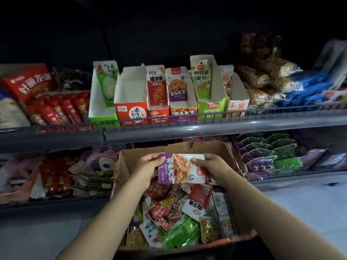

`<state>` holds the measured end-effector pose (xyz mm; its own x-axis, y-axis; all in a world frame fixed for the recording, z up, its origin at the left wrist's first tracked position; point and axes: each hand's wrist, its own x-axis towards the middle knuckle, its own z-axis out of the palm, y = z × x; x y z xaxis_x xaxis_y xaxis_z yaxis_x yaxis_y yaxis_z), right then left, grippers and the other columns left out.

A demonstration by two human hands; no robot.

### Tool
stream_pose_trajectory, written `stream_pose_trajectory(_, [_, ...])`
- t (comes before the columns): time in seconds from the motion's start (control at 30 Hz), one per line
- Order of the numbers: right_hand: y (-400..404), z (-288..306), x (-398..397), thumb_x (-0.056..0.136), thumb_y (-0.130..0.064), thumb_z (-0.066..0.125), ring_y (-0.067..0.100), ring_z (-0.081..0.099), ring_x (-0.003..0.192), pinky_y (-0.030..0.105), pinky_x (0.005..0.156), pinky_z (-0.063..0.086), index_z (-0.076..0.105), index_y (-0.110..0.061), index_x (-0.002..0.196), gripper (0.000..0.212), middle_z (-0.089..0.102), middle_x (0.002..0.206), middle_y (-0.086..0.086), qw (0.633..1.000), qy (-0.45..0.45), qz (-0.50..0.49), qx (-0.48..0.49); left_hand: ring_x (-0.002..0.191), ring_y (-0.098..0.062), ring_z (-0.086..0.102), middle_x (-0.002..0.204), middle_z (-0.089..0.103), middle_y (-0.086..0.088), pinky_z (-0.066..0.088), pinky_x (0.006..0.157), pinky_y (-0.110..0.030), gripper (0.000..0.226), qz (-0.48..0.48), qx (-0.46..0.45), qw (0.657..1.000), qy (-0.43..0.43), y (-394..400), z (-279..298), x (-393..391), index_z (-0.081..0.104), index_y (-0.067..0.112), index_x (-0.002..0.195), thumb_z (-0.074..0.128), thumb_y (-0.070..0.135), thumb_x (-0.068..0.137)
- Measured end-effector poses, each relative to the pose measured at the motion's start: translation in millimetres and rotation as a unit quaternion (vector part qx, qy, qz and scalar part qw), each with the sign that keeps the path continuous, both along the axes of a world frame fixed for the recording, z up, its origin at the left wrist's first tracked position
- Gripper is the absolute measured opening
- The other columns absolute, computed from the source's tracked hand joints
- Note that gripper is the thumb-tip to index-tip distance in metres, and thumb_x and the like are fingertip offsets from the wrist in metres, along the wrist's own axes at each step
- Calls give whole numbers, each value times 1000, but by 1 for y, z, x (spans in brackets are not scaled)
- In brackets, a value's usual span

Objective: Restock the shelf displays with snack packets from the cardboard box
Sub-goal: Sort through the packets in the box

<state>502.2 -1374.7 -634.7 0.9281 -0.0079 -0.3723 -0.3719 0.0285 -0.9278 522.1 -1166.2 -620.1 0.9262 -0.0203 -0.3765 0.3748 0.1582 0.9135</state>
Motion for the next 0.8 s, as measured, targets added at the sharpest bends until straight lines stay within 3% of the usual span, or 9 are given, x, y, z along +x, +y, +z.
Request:
stream_pose_trajectory(0.07, [2, 20, 3, 82, -12, 71, 33, 66, 81, 51, 86, 53, 67, -2, 93, 15, 71, 88, 19, 999, 1, -15, 37, 68, -16, 64, 80, 67, -6, 56, 55, -24, 10, 25, -49, 998, 1, 1, 15, 1, 62, 7, 91, 60, -2, 86])
stream_pose_trajectory(0.17, [4, 52, 12, 81, -11, 71, 32, 68, 78, 45, 78, 57, 67, -1, 94, 17, 72, 89, 20, 998, -20, -33, 47, 76, -16, 62, 86, 65, -8, 55, 54, -22, 10, 46, -109, 993, -2, 0, 35, 1, 60, 8, 90, 57, -2, 89])
stream_pose_trajectory(0.3, [9, 98, 28, 81, -13, 71, 31, 65, 80, 44, 85, 54, 66, -4, 89, 13, 70, 92, 20, 996, -78, -35, -2, 82, -18, 62, 91, 64, -10, 52, 69, -28, 13, 50, -167, 985, -10, -3, 57, 4, 58, 5, 92, 52, -6, 90])
stream_pose_trajectory(0.37, [12, 120, 34, 83, -14, 71, 22, 66, 71, 30, 70, 57, 65, -5, 91, 13, 69, 87, 14, 992, -115, -43, -37, 83, -19, 62, 91, 64, -11, 51, 70, -28, 15, 43, -173, 984, -28, -4, 67, 9, 56, 5, 91, 50, -8, 90])
stream_pose_trajectory(0.47, [16, 149, 43, 84, -16, 69, 0, 59, 48, 11, 43, 43, 66, -6, 91, 13, 65, 73, 0, 978, -173, -35, -111, 84, -17, 63, 92, 65, -9, 50, 68, -27, 15, 5, -116, 990, -76, -3, 84, 21, 58, 8, 90, 53, -6, 90])
stream_pose_trajectory(0.63, [19, 186, 68, 81, -26, 73, 11, 63, 76, 23, 64, 47, 68, -16, 91, 15, 69, 87, -2, 950, -214, -2, -227, 94, -11, 64, 104, 68, 0, 53, 77, -26, 16, -48, 113, 975, -183, -3, 114, 49, 66, 18, 105, 64, 20, 89])
stream_pose_trajectory(0.73, [18, 205, 84, 81, -26, 73, 12, 62, 72, 26, 68, 47, 67, -17, 80, 11, 69, 81, -1, 920, -245, 46, -301, 101, -8, 56, 110, 62, 8, 43, 86, -24, 24, -68, 209, 938, -270, -10, 141, 69, 65, 17, 114, 63, 21, 90])
stream_pose_trajectory(0.8, [17, 214, 95, 81, -28, 73, 10, 61, 71, 22, 64, 47, 67, -17, 80, 13, 67, 78, -3, 895, -262, 72, -353, 97, -9, 56, 110, 62, 7, 44, 83, -23, 26, -74, 217, 931, -285, -17, 158, 84, 64, 13, 116, 62, 19, 91])
